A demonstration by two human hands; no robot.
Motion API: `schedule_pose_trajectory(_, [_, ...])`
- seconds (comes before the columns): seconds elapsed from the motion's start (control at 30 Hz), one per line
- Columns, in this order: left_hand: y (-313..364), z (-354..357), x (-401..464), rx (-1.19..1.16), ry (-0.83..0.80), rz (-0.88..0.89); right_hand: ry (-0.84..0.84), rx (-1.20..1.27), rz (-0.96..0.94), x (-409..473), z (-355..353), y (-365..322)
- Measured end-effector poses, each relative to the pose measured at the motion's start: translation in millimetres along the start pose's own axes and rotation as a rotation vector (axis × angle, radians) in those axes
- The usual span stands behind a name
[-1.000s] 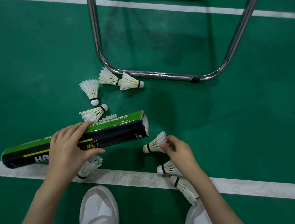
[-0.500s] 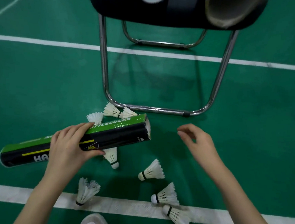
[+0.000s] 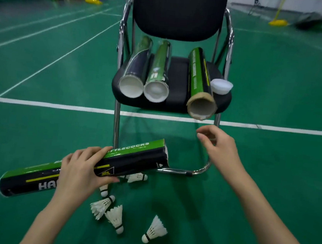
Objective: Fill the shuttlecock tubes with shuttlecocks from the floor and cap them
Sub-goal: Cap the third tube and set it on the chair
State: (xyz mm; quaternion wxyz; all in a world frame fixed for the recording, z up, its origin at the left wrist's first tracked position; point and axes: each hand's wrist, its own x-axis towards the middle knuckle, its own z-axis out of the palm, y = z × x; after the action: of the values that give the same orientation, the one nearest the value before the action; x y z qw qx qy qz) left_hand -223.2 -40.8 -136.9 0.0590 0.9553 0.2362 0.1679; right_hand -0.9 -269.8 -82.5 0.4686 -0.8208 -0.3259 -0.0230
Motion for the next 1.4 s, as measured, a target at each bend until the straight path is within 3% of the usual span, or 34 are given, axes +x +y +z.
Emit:
schedule_pose_trajectory(0.33, [29.7,-35.0,36.4,-0.071,0.082,0.001,0.183,-0.229,-0.015,99.0,-65.6,2.5])
schedule_pose_trajectory(0.8, [49.6,-45.7,74.1,-0.170,0.208,0.013,0.045,-0.550,-0.009,155.3,-40.4,31.3])
schedule_pose_trajectory(1.27, [53.5,-36.2,81.3,-0.225,0.233,-0.004,0.123,-0.637,-0.018,168.4,-36.7,29.8])
schedule_pose_trajectory(1.4, [52.8,-37.7,78.8,-0.229,0.232,-0.006,0.198,-0.535,-0.031,163.2,-45.4,16.2])
